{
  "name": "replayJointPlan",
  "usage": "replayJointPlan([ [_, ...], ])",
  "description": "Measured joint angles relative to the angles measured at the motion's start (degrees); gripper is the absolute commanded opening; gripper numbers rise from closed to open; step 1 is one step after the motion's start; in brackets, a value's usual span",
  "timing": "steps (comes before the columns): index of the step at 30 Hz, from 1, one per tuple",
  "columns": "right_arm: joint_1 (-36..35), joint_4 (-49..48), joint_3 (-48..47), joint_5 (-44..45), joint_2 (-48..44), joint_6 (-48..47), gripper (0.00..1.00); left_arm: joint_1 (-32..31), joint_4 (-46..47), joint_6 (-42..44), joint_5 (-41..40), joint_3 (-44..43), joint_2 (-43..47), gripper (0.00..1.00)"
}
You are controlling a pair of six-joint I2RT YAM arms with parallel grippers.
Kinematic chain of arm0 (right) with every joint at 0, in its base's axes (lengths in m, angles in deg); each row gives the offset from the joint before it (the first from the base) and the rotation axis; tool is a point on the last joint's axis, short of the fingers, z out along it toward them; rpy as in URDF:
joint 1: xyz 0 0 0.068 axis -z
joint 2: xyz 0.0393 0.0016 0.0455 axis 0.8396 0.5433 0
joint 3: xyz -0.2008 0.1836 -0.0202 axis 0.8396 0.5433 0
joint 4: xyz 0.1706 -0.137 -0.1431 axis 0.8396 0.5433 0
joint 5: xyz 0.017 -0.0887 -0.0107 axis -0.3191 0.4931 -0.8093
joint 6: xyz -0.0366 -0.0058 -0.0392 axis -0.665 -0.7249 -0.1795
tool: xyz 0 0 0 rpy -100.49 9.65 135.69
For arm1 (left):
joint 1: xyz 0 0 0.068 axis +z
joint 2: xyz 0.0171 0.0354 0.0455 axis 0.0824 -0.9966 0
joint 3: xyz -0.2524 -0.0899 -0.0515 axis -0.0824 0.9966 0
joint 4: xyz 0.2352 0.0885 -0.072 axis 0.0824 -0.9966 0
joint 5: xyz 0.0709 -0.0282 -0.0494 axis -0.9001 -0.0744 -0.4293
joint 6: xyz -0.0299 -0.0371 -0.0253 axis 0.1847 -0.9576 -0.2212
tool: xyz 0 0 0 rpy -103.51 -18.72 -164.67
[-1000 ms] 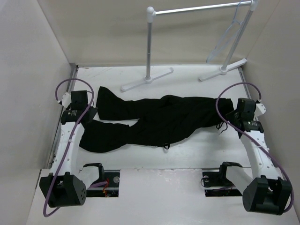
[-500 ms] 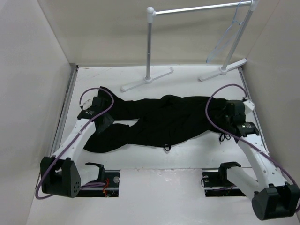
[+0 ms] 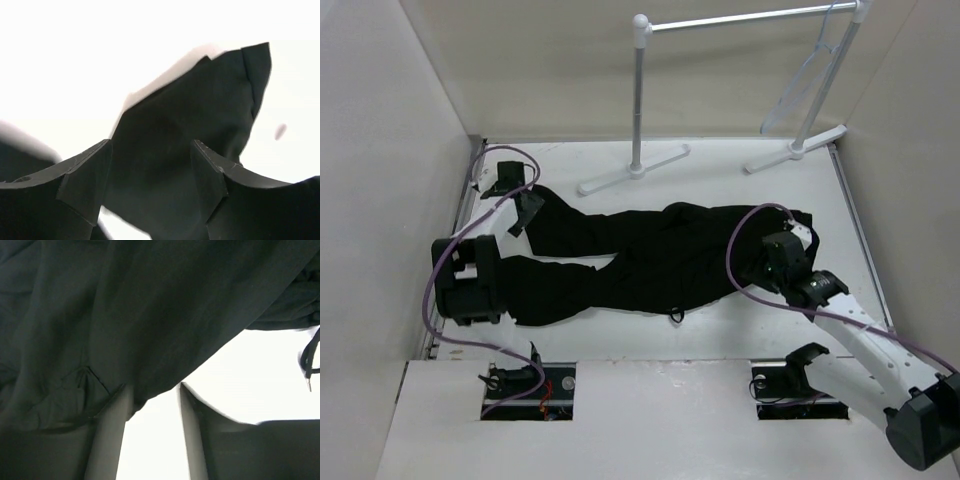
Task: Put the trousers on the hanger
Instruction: Flatten out the trousers at the center of the board.
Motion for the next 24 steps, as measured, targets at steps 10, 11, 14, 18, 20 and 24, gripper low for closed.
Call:
replayJointPlan([
  [10, 24.06, -4.66, -8.94, -0.81, 13.42, -2.82, 0.77, -1.49, 1.42, 2.19, 2.82, -5.05, -10.91, 0.14],
  [11, 27.41, -5.88, -11.08, -1.03, 16.92, -3.08, 0.75, -1.68, 1.51, 2.25, 2.93, -5.62, -10.91, 0.11],
  [14, 34.91, -9.84, -17.33, -1.92, 27.23, -3.63, 0.69, -1.77, 2.21, 2.49, 3.1, -6.64, -10.91, 0.05],
  [18, 38.45, -14.23, -24.96, -3.87, 39.76, -4.04, 0.62, -1.77, 2.54, 2.56, 3.08, -6.71, -10.91, 0.02],
  [20, 39.01, -15.78, -27.43, -5.33, 44.89, -4.33, 0.58, -1.75, 2.58, 2.58, 3.08, -6.67, -10.8, 0.01],
  [24, 40.22, -17.35, -28.26, -7.89, 50.45, -4.74, 0.43, -1.77, 2.67, 2.56, 3.06, -6.01, -9.99, 0.01],
])
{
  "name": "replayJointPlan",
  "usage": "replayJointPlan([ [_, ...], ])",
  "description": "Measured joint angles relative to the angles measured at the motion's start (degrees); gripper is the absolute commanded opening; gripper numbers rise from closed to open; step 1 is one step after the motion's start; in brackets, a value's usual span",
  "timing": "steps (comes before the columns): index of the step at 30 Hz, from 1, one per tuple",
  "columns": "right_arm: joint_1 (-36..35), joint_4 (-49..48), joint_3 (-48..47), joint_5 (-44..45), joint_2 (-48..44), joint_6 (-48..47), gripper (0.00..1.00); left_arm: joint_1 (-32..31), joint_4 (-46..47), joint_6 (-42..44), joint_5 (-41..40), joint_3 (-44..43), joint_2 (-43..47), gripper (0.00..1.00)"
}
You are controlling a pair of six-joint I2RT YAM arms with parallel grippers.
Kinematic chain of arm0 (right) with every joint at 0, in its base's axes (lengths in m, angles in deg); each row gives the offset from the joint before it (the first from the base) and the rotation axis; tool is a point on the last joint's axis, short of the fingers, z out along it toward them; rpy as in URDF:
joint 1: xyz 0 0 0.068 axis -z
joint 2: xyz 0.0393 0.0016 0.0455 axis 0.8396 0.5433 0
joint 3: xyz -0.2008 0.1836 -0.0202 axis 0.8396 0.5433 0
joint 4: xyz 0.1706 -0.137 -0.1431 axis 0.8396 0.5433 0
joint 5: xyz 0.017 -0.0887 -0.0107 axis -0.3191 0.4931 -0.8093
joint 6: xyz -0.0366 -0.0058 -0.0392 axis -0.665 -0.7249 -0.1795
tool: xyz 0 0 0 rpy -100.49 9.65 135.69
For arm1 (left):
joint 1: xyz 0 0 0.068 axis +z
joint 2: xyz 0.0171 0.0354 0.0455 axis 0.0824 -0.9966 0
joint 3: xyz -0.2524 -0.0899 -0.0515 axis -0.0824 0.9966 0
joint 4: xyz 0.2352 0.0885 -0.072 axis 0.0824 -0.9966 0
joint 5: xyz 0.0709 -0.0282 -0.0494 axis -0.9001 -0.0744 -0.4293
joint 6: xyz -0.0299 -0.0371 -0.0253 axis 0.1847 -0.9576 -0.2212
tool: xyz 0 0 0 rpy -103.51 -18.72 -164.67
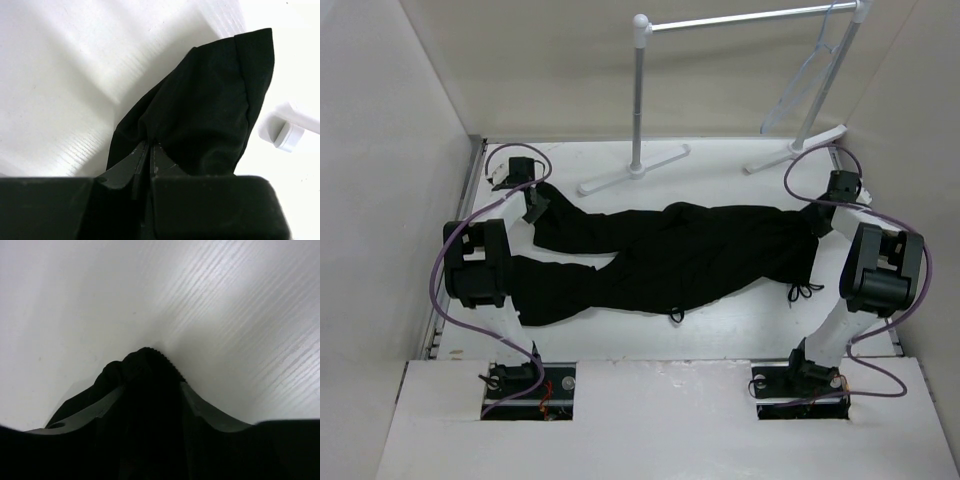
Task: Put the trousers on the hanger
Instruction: Flatten out the trousers at the center of the board.
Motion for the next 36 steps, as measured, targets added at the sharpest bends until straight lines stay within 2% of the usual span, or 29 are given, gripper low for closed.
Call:
replayJointPlan([
  [3, 1.11, -0.39, -0.74, -1.51, 2.69, -0.24, 0.28, 0.0, 0.07, 0.0, -0.02, 0.09, 0.42, 0.01],
  [6, 1.36, -1.27, -1.14, -2.08, 3.45, -0.35, 0.09, -0.04, 0.04, 0.0, -0.04, 0.09, 0.57, 0.0],
  [8, 1.36, -2.32, -1.11, -1.9, 3.13, -0.37, 0.05, -0.09, -0.02, -0.04, -0.48, 0.09, 0.72, 0.0],
  [12, 0.9, -4.87, 1.95, -0.07, -2.89, -0.33, 0.04, -0.09, -0.66, -0.26, -2.05, 1.27, 4.07, 0.0],
  [16, -0.92, -5.22, 6.95, 2.27, -20.87, -0.33, 0.04, 0.87, -2.91, -1.62, -3.69, 1.79, 13.16, 0.0],
  [21, -6.97, -6.43, 10.16, 4.22, -45.4, -0.31, 0.03, 5.05, -6.62, -3.5, -5.92, 1.38, 27.34, 0.0],
  [27, -7.17, -0.9, 18.36, 5.33, -65.88, 1.16, 0.03, 11.58, -12.81, -4.26, -9.49, 0.28, 38.38, 0.0],
  [31, -5.18, 4.37, 21.33, 6.45, -66.47, 3.08, 0.05, 12.22, -14.27, -4.26, -11.65, 1.44, 40.7, 0.0],
  [36, 0.76, 3.63, 22.47, 4.09, -56.46, 5.46, 0.04, 11.28, -14.56, -4.28, -11.3, 1.9, 33.81, 0.0],
])
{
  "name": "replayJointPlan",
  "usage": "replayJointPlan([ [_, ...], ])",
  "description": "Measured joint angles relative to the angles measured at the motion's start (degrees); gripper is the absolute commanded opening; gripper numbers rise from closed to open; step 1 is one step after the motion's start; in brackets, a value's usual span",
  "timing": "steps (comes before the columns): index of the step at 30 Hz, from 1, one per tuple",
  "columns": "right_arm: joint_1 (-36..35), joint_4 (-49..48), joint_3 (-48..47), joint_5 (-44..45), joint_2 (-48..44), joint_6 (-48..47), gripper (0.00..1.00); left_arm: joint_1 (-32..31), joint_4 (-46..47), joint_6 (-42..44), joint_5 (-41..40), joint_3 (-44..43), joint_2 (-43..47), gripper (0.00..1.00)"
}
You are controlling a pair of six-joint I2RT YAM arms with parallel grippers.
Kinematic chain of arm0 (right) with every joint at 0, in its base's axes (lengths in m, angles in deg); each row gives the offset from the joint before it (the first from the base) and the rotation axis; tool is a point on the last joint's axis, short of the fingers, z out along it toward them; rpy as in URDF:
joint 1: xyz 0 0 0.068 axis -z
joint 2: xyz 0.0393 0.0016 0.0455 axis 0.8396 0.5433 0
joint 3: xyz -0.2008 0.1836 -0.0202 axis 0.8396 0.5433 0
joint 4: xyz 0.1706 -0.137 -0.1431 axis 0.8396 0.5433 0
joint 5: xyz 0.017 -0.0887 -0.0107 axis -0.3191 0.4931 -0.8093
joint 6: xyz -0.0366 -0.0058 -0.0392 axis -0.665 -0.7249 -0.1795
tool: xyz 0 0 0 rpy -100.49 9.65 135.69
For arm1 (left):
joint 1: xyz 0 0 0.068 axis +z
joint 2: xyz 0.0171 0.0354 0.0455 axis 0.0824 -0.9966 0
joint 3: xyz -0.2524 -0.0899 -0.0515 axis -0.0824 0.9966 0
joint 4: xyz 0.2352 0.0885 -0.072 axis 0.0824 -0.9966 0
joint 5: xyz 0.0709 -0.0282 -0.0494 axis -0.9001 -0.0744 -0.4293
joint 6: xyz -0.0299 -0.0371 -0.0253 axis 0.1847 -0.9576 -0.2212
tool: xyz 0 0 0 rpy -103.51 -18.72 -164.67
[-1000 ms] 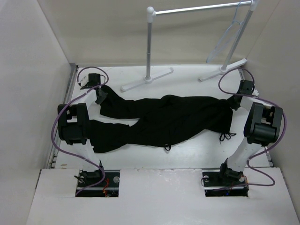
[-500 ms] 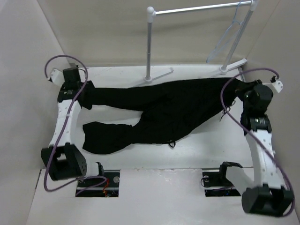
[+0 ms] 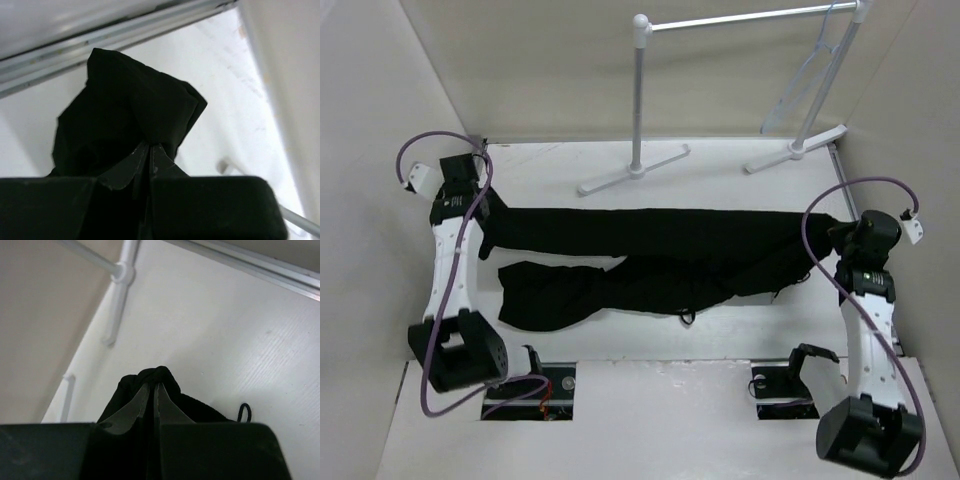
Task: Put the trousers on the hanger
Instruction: Flatten out the trousers at the center of the board.
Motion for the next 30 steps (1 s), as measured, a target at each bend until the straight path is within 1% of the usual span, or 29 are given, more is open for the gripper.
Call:
replayJointPlan([
  [2, 1.38, -1.73, 0.0, -0.74, 4.04, 0.92, 0.06, -0.39, 0.0, -0.07, 0.31, -0.13, -4.22, 0.0],
  [4, 2.01, -3.91, -0.46, -2.01, 7.13, 1.46, 0.04, -1.01, -0.74, -0.09, 0.63, -1.77, -8.35, 0.0],
  [8, 2.23, -4.85, -8.28, -6.21, 15.06, 1.92, 0.03, -2.47, -2.01, -0.09, 2.19, -12.07, -16.11, 0.0],
  [10, 2.23, -6.56, -10.58, -7.21, 15.34, 1.92, 0.03, -3.63, -0.94, -0.07, 2.49, -15.69, -16.72, 0.0],
  [11, 2.23, -7.93, -10.69, -7.3, 14.45, 1.92, 0.03, -4.26, 0.09, 0.02, 2.34, -16.2, -15.96, 0.01],
  [13, 2.12, -9.97, -9.73, -7.26, 12.15, 1.97, 0.03, -5.2, 1.75, 0.15, 1.97, -15.43, -13.84, 0.02],
  [15, 2.08, -12.41, -6.14, -7.08, 10.29, 2.62, 0.04, -5.42, 4.28, 0.15, 1.79, -11.56, -10.99, 0.03],
  [16, 2.14, -13.03, -3.61, -6.93, 9.94, 3.23, 0.08, -5.25, 4.76, 0.15, 1.66, -9.29, -10.21, 0.04],
  [17, 2.38, -13.27, -1.27, -6.82, 10.16, 3.76, 0.16, -4.96, 5.05, 0.15, 1.62, -7.39, -10.08, 0.07],
  [18, 3.06, -12.94, 1.27, -6.86, 11.34, 4.44, 0.32, -4.55, 5.16, 0.17, 1.64, -5.51, -10.75, 0.12],
  [19, 4.07, -12.04, 3.06, -6.84, 12.87, 5.2, 0.43, -4.09, 5.05, 0.2, 1.79, -4.02, -12.24, 0.14],
  [20, 5.4, -10.36, 4.28, -6.58, 15.54, 5.66, 0.54, -3.63, 4.61, 0.13, 2.21, -3.08, -14.27, 0.15],
  [21, 6.78, -8.52, 4.85, -6.36, 17.9, 5.92, 0.61, -3.3, 4.17, 0.15, 2.67, -2.64, -16.26, 0.17],
  [22, 8.02, -6.43, 4.92, -6.14, 19.87, 6.05, 0.64, -3.02, 3.76, 0.2, 3.19, -2.43, -18.34, 0.22],
  [24, 8.79, -3.72, 4.39, -5.42, 20.96, 6.05, 0.7, -2.62, 3.02, 0.59, 3.89, -2.36, -20.59, 0.36],
  [25, 8.31, -2.47, 3.41, -5.22, 20.61, 6.05, 0.72, -2.62, 2.6, 0.92, 4.13, -2.51, -20.65, 0.43],
  [27, 5.66, -1.25, 0.61, -4.39, 19.12, 5.92, 0.75, -2.67, 0.92, 1.7, 4.5, -4.68, -20.57, 0.52],
  [28, 3.78, -1.03, -0.76, -3.89, 17.9, 5.75, 0.75, -2.69, 0.87, 2.01, 4.57, -6.1, -20.41, 0.54],
  [29, 1.25, -0.96, -2.12, -3.17, 16.24, 5.4, 0.72, -2.69, 1.27, 2.25, 4.57, -6.84, -19.98, 0.55],
  [30, -1.46, -1.01, -3.06, -2.4, 14.56, 4.92, 0.64, -2.64, 1.73, 2.43, 4.55, -6.97, -19.02, 0.56],
])
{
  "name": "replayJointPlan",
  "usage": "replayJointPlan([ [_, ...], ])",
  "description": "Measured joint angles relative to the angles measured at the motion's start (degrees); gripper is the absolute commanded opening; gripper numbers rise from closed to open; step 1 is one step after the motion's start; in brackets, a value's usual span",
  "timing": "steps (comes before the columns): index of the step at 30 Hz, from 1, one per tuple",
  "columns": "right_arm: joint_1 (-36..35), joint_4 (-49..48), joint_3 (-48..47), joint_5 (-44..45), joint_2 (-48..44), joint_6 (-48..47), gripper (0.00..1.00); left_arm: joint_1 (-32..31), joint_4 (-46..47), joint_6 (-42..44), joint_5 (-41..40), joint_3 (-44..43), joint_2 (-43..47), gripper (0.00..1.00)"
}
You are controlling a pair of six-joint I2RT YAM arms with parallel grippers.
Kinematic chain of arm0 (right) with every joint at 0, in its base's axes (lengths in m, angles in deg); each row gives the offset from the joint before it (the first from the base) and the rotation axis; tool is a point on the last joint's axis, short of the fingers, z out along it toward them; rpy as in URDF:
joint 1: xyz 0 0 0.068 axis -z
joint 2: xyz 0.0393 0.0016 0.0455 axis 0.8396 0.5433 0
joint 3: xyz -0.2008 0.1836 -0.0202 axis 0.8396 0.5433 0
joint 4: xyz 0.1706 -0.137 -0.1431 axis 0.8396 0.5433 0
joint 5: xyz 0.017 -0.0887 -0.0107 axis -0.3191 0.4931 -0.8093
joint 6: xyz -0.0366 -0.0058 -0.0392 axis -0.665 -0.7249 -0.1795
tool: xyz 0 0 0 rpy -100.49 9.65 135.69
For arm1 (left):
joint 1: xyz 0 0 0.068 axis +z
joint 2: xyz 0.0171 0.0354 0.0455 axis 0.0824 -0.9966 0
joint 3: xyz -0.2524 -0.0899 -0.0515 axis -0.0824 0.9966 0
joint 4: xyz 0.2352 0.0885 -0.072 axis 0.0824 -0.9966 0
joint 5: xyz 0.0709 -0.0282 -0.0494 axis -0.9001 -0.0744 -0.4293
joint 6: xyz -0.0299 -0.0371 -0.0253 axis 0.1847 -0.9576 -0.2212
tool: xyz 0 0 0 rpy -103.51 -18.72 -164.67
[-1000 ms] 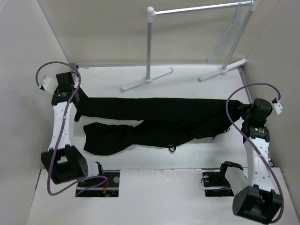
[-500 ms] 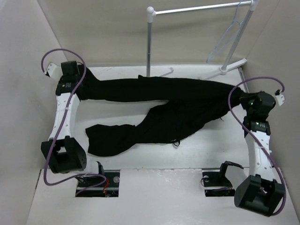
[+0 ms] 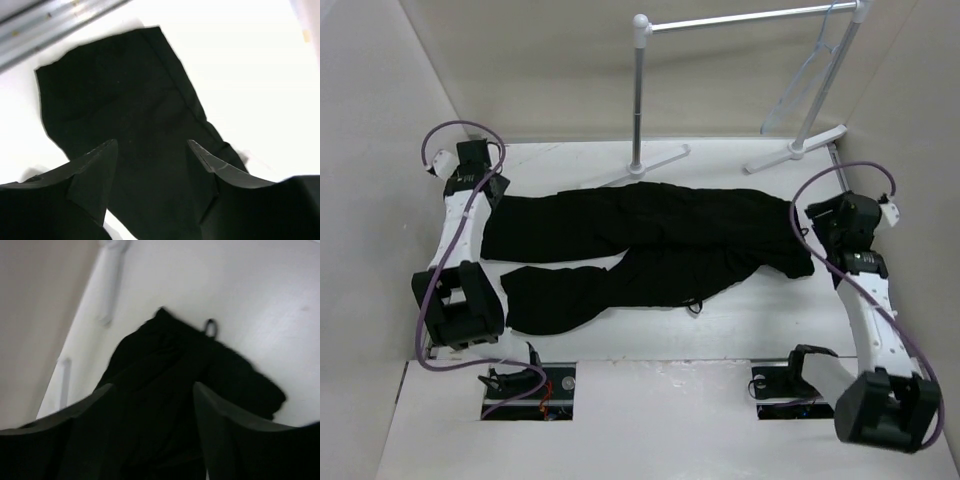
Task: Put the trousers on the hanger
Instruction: Flatten out the trousers at the center of the board.
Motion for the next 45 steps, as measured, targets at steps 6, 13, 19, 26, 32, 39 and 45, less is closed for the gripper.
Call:
replayJointPlan([
  [6, -16.74, -0.37, 1.46, 2.19, -6.05, -3.87, 0.11, 1.51, 0.5, 1.38, -1.01, 1.16, 3.67, 0.57],
  [13, -7.39, 1.68, 1.49, 0.63, 5.7, -5.4, 0.56, -2.05, 2.16, 2.62, -0.22, 0.24, -10.93, 0.48],
  [19, -0.46, -2.71, -13.75, -3.48, 29.05, -7.37, 0.62, -4.92, 3.19, 2.78, -0.92, 0.24, -18.82, 0.36],
  [26, 0.87, -3.93, -24.68, -9.49, 45.51, -8.2, 0.53, -3.04, 4.35, 2.8, -2.93, -1.44, -21.33, 0.45],
  [32, 0.85, -0.79, -35.08, -12.17, 54.4, -8.41, 0.43, -9.05, 5.03, 2.36, -4.35, 0.66, -13.33, 0.55],
  [39, -0.09, 2.86, -42.64, -13.16, 59.93, -8.72, 0.38, -36.3, 3.34, -1.77, -2.93, 14.43, 11.47, 0.47],
  [45, -1.2, 5.66, -42.71, -12.17, 60.24, -9.29, 0.52, -57.72, -0.59, -6.97, -0.59, 15.67, 11.74, 0.54],
])
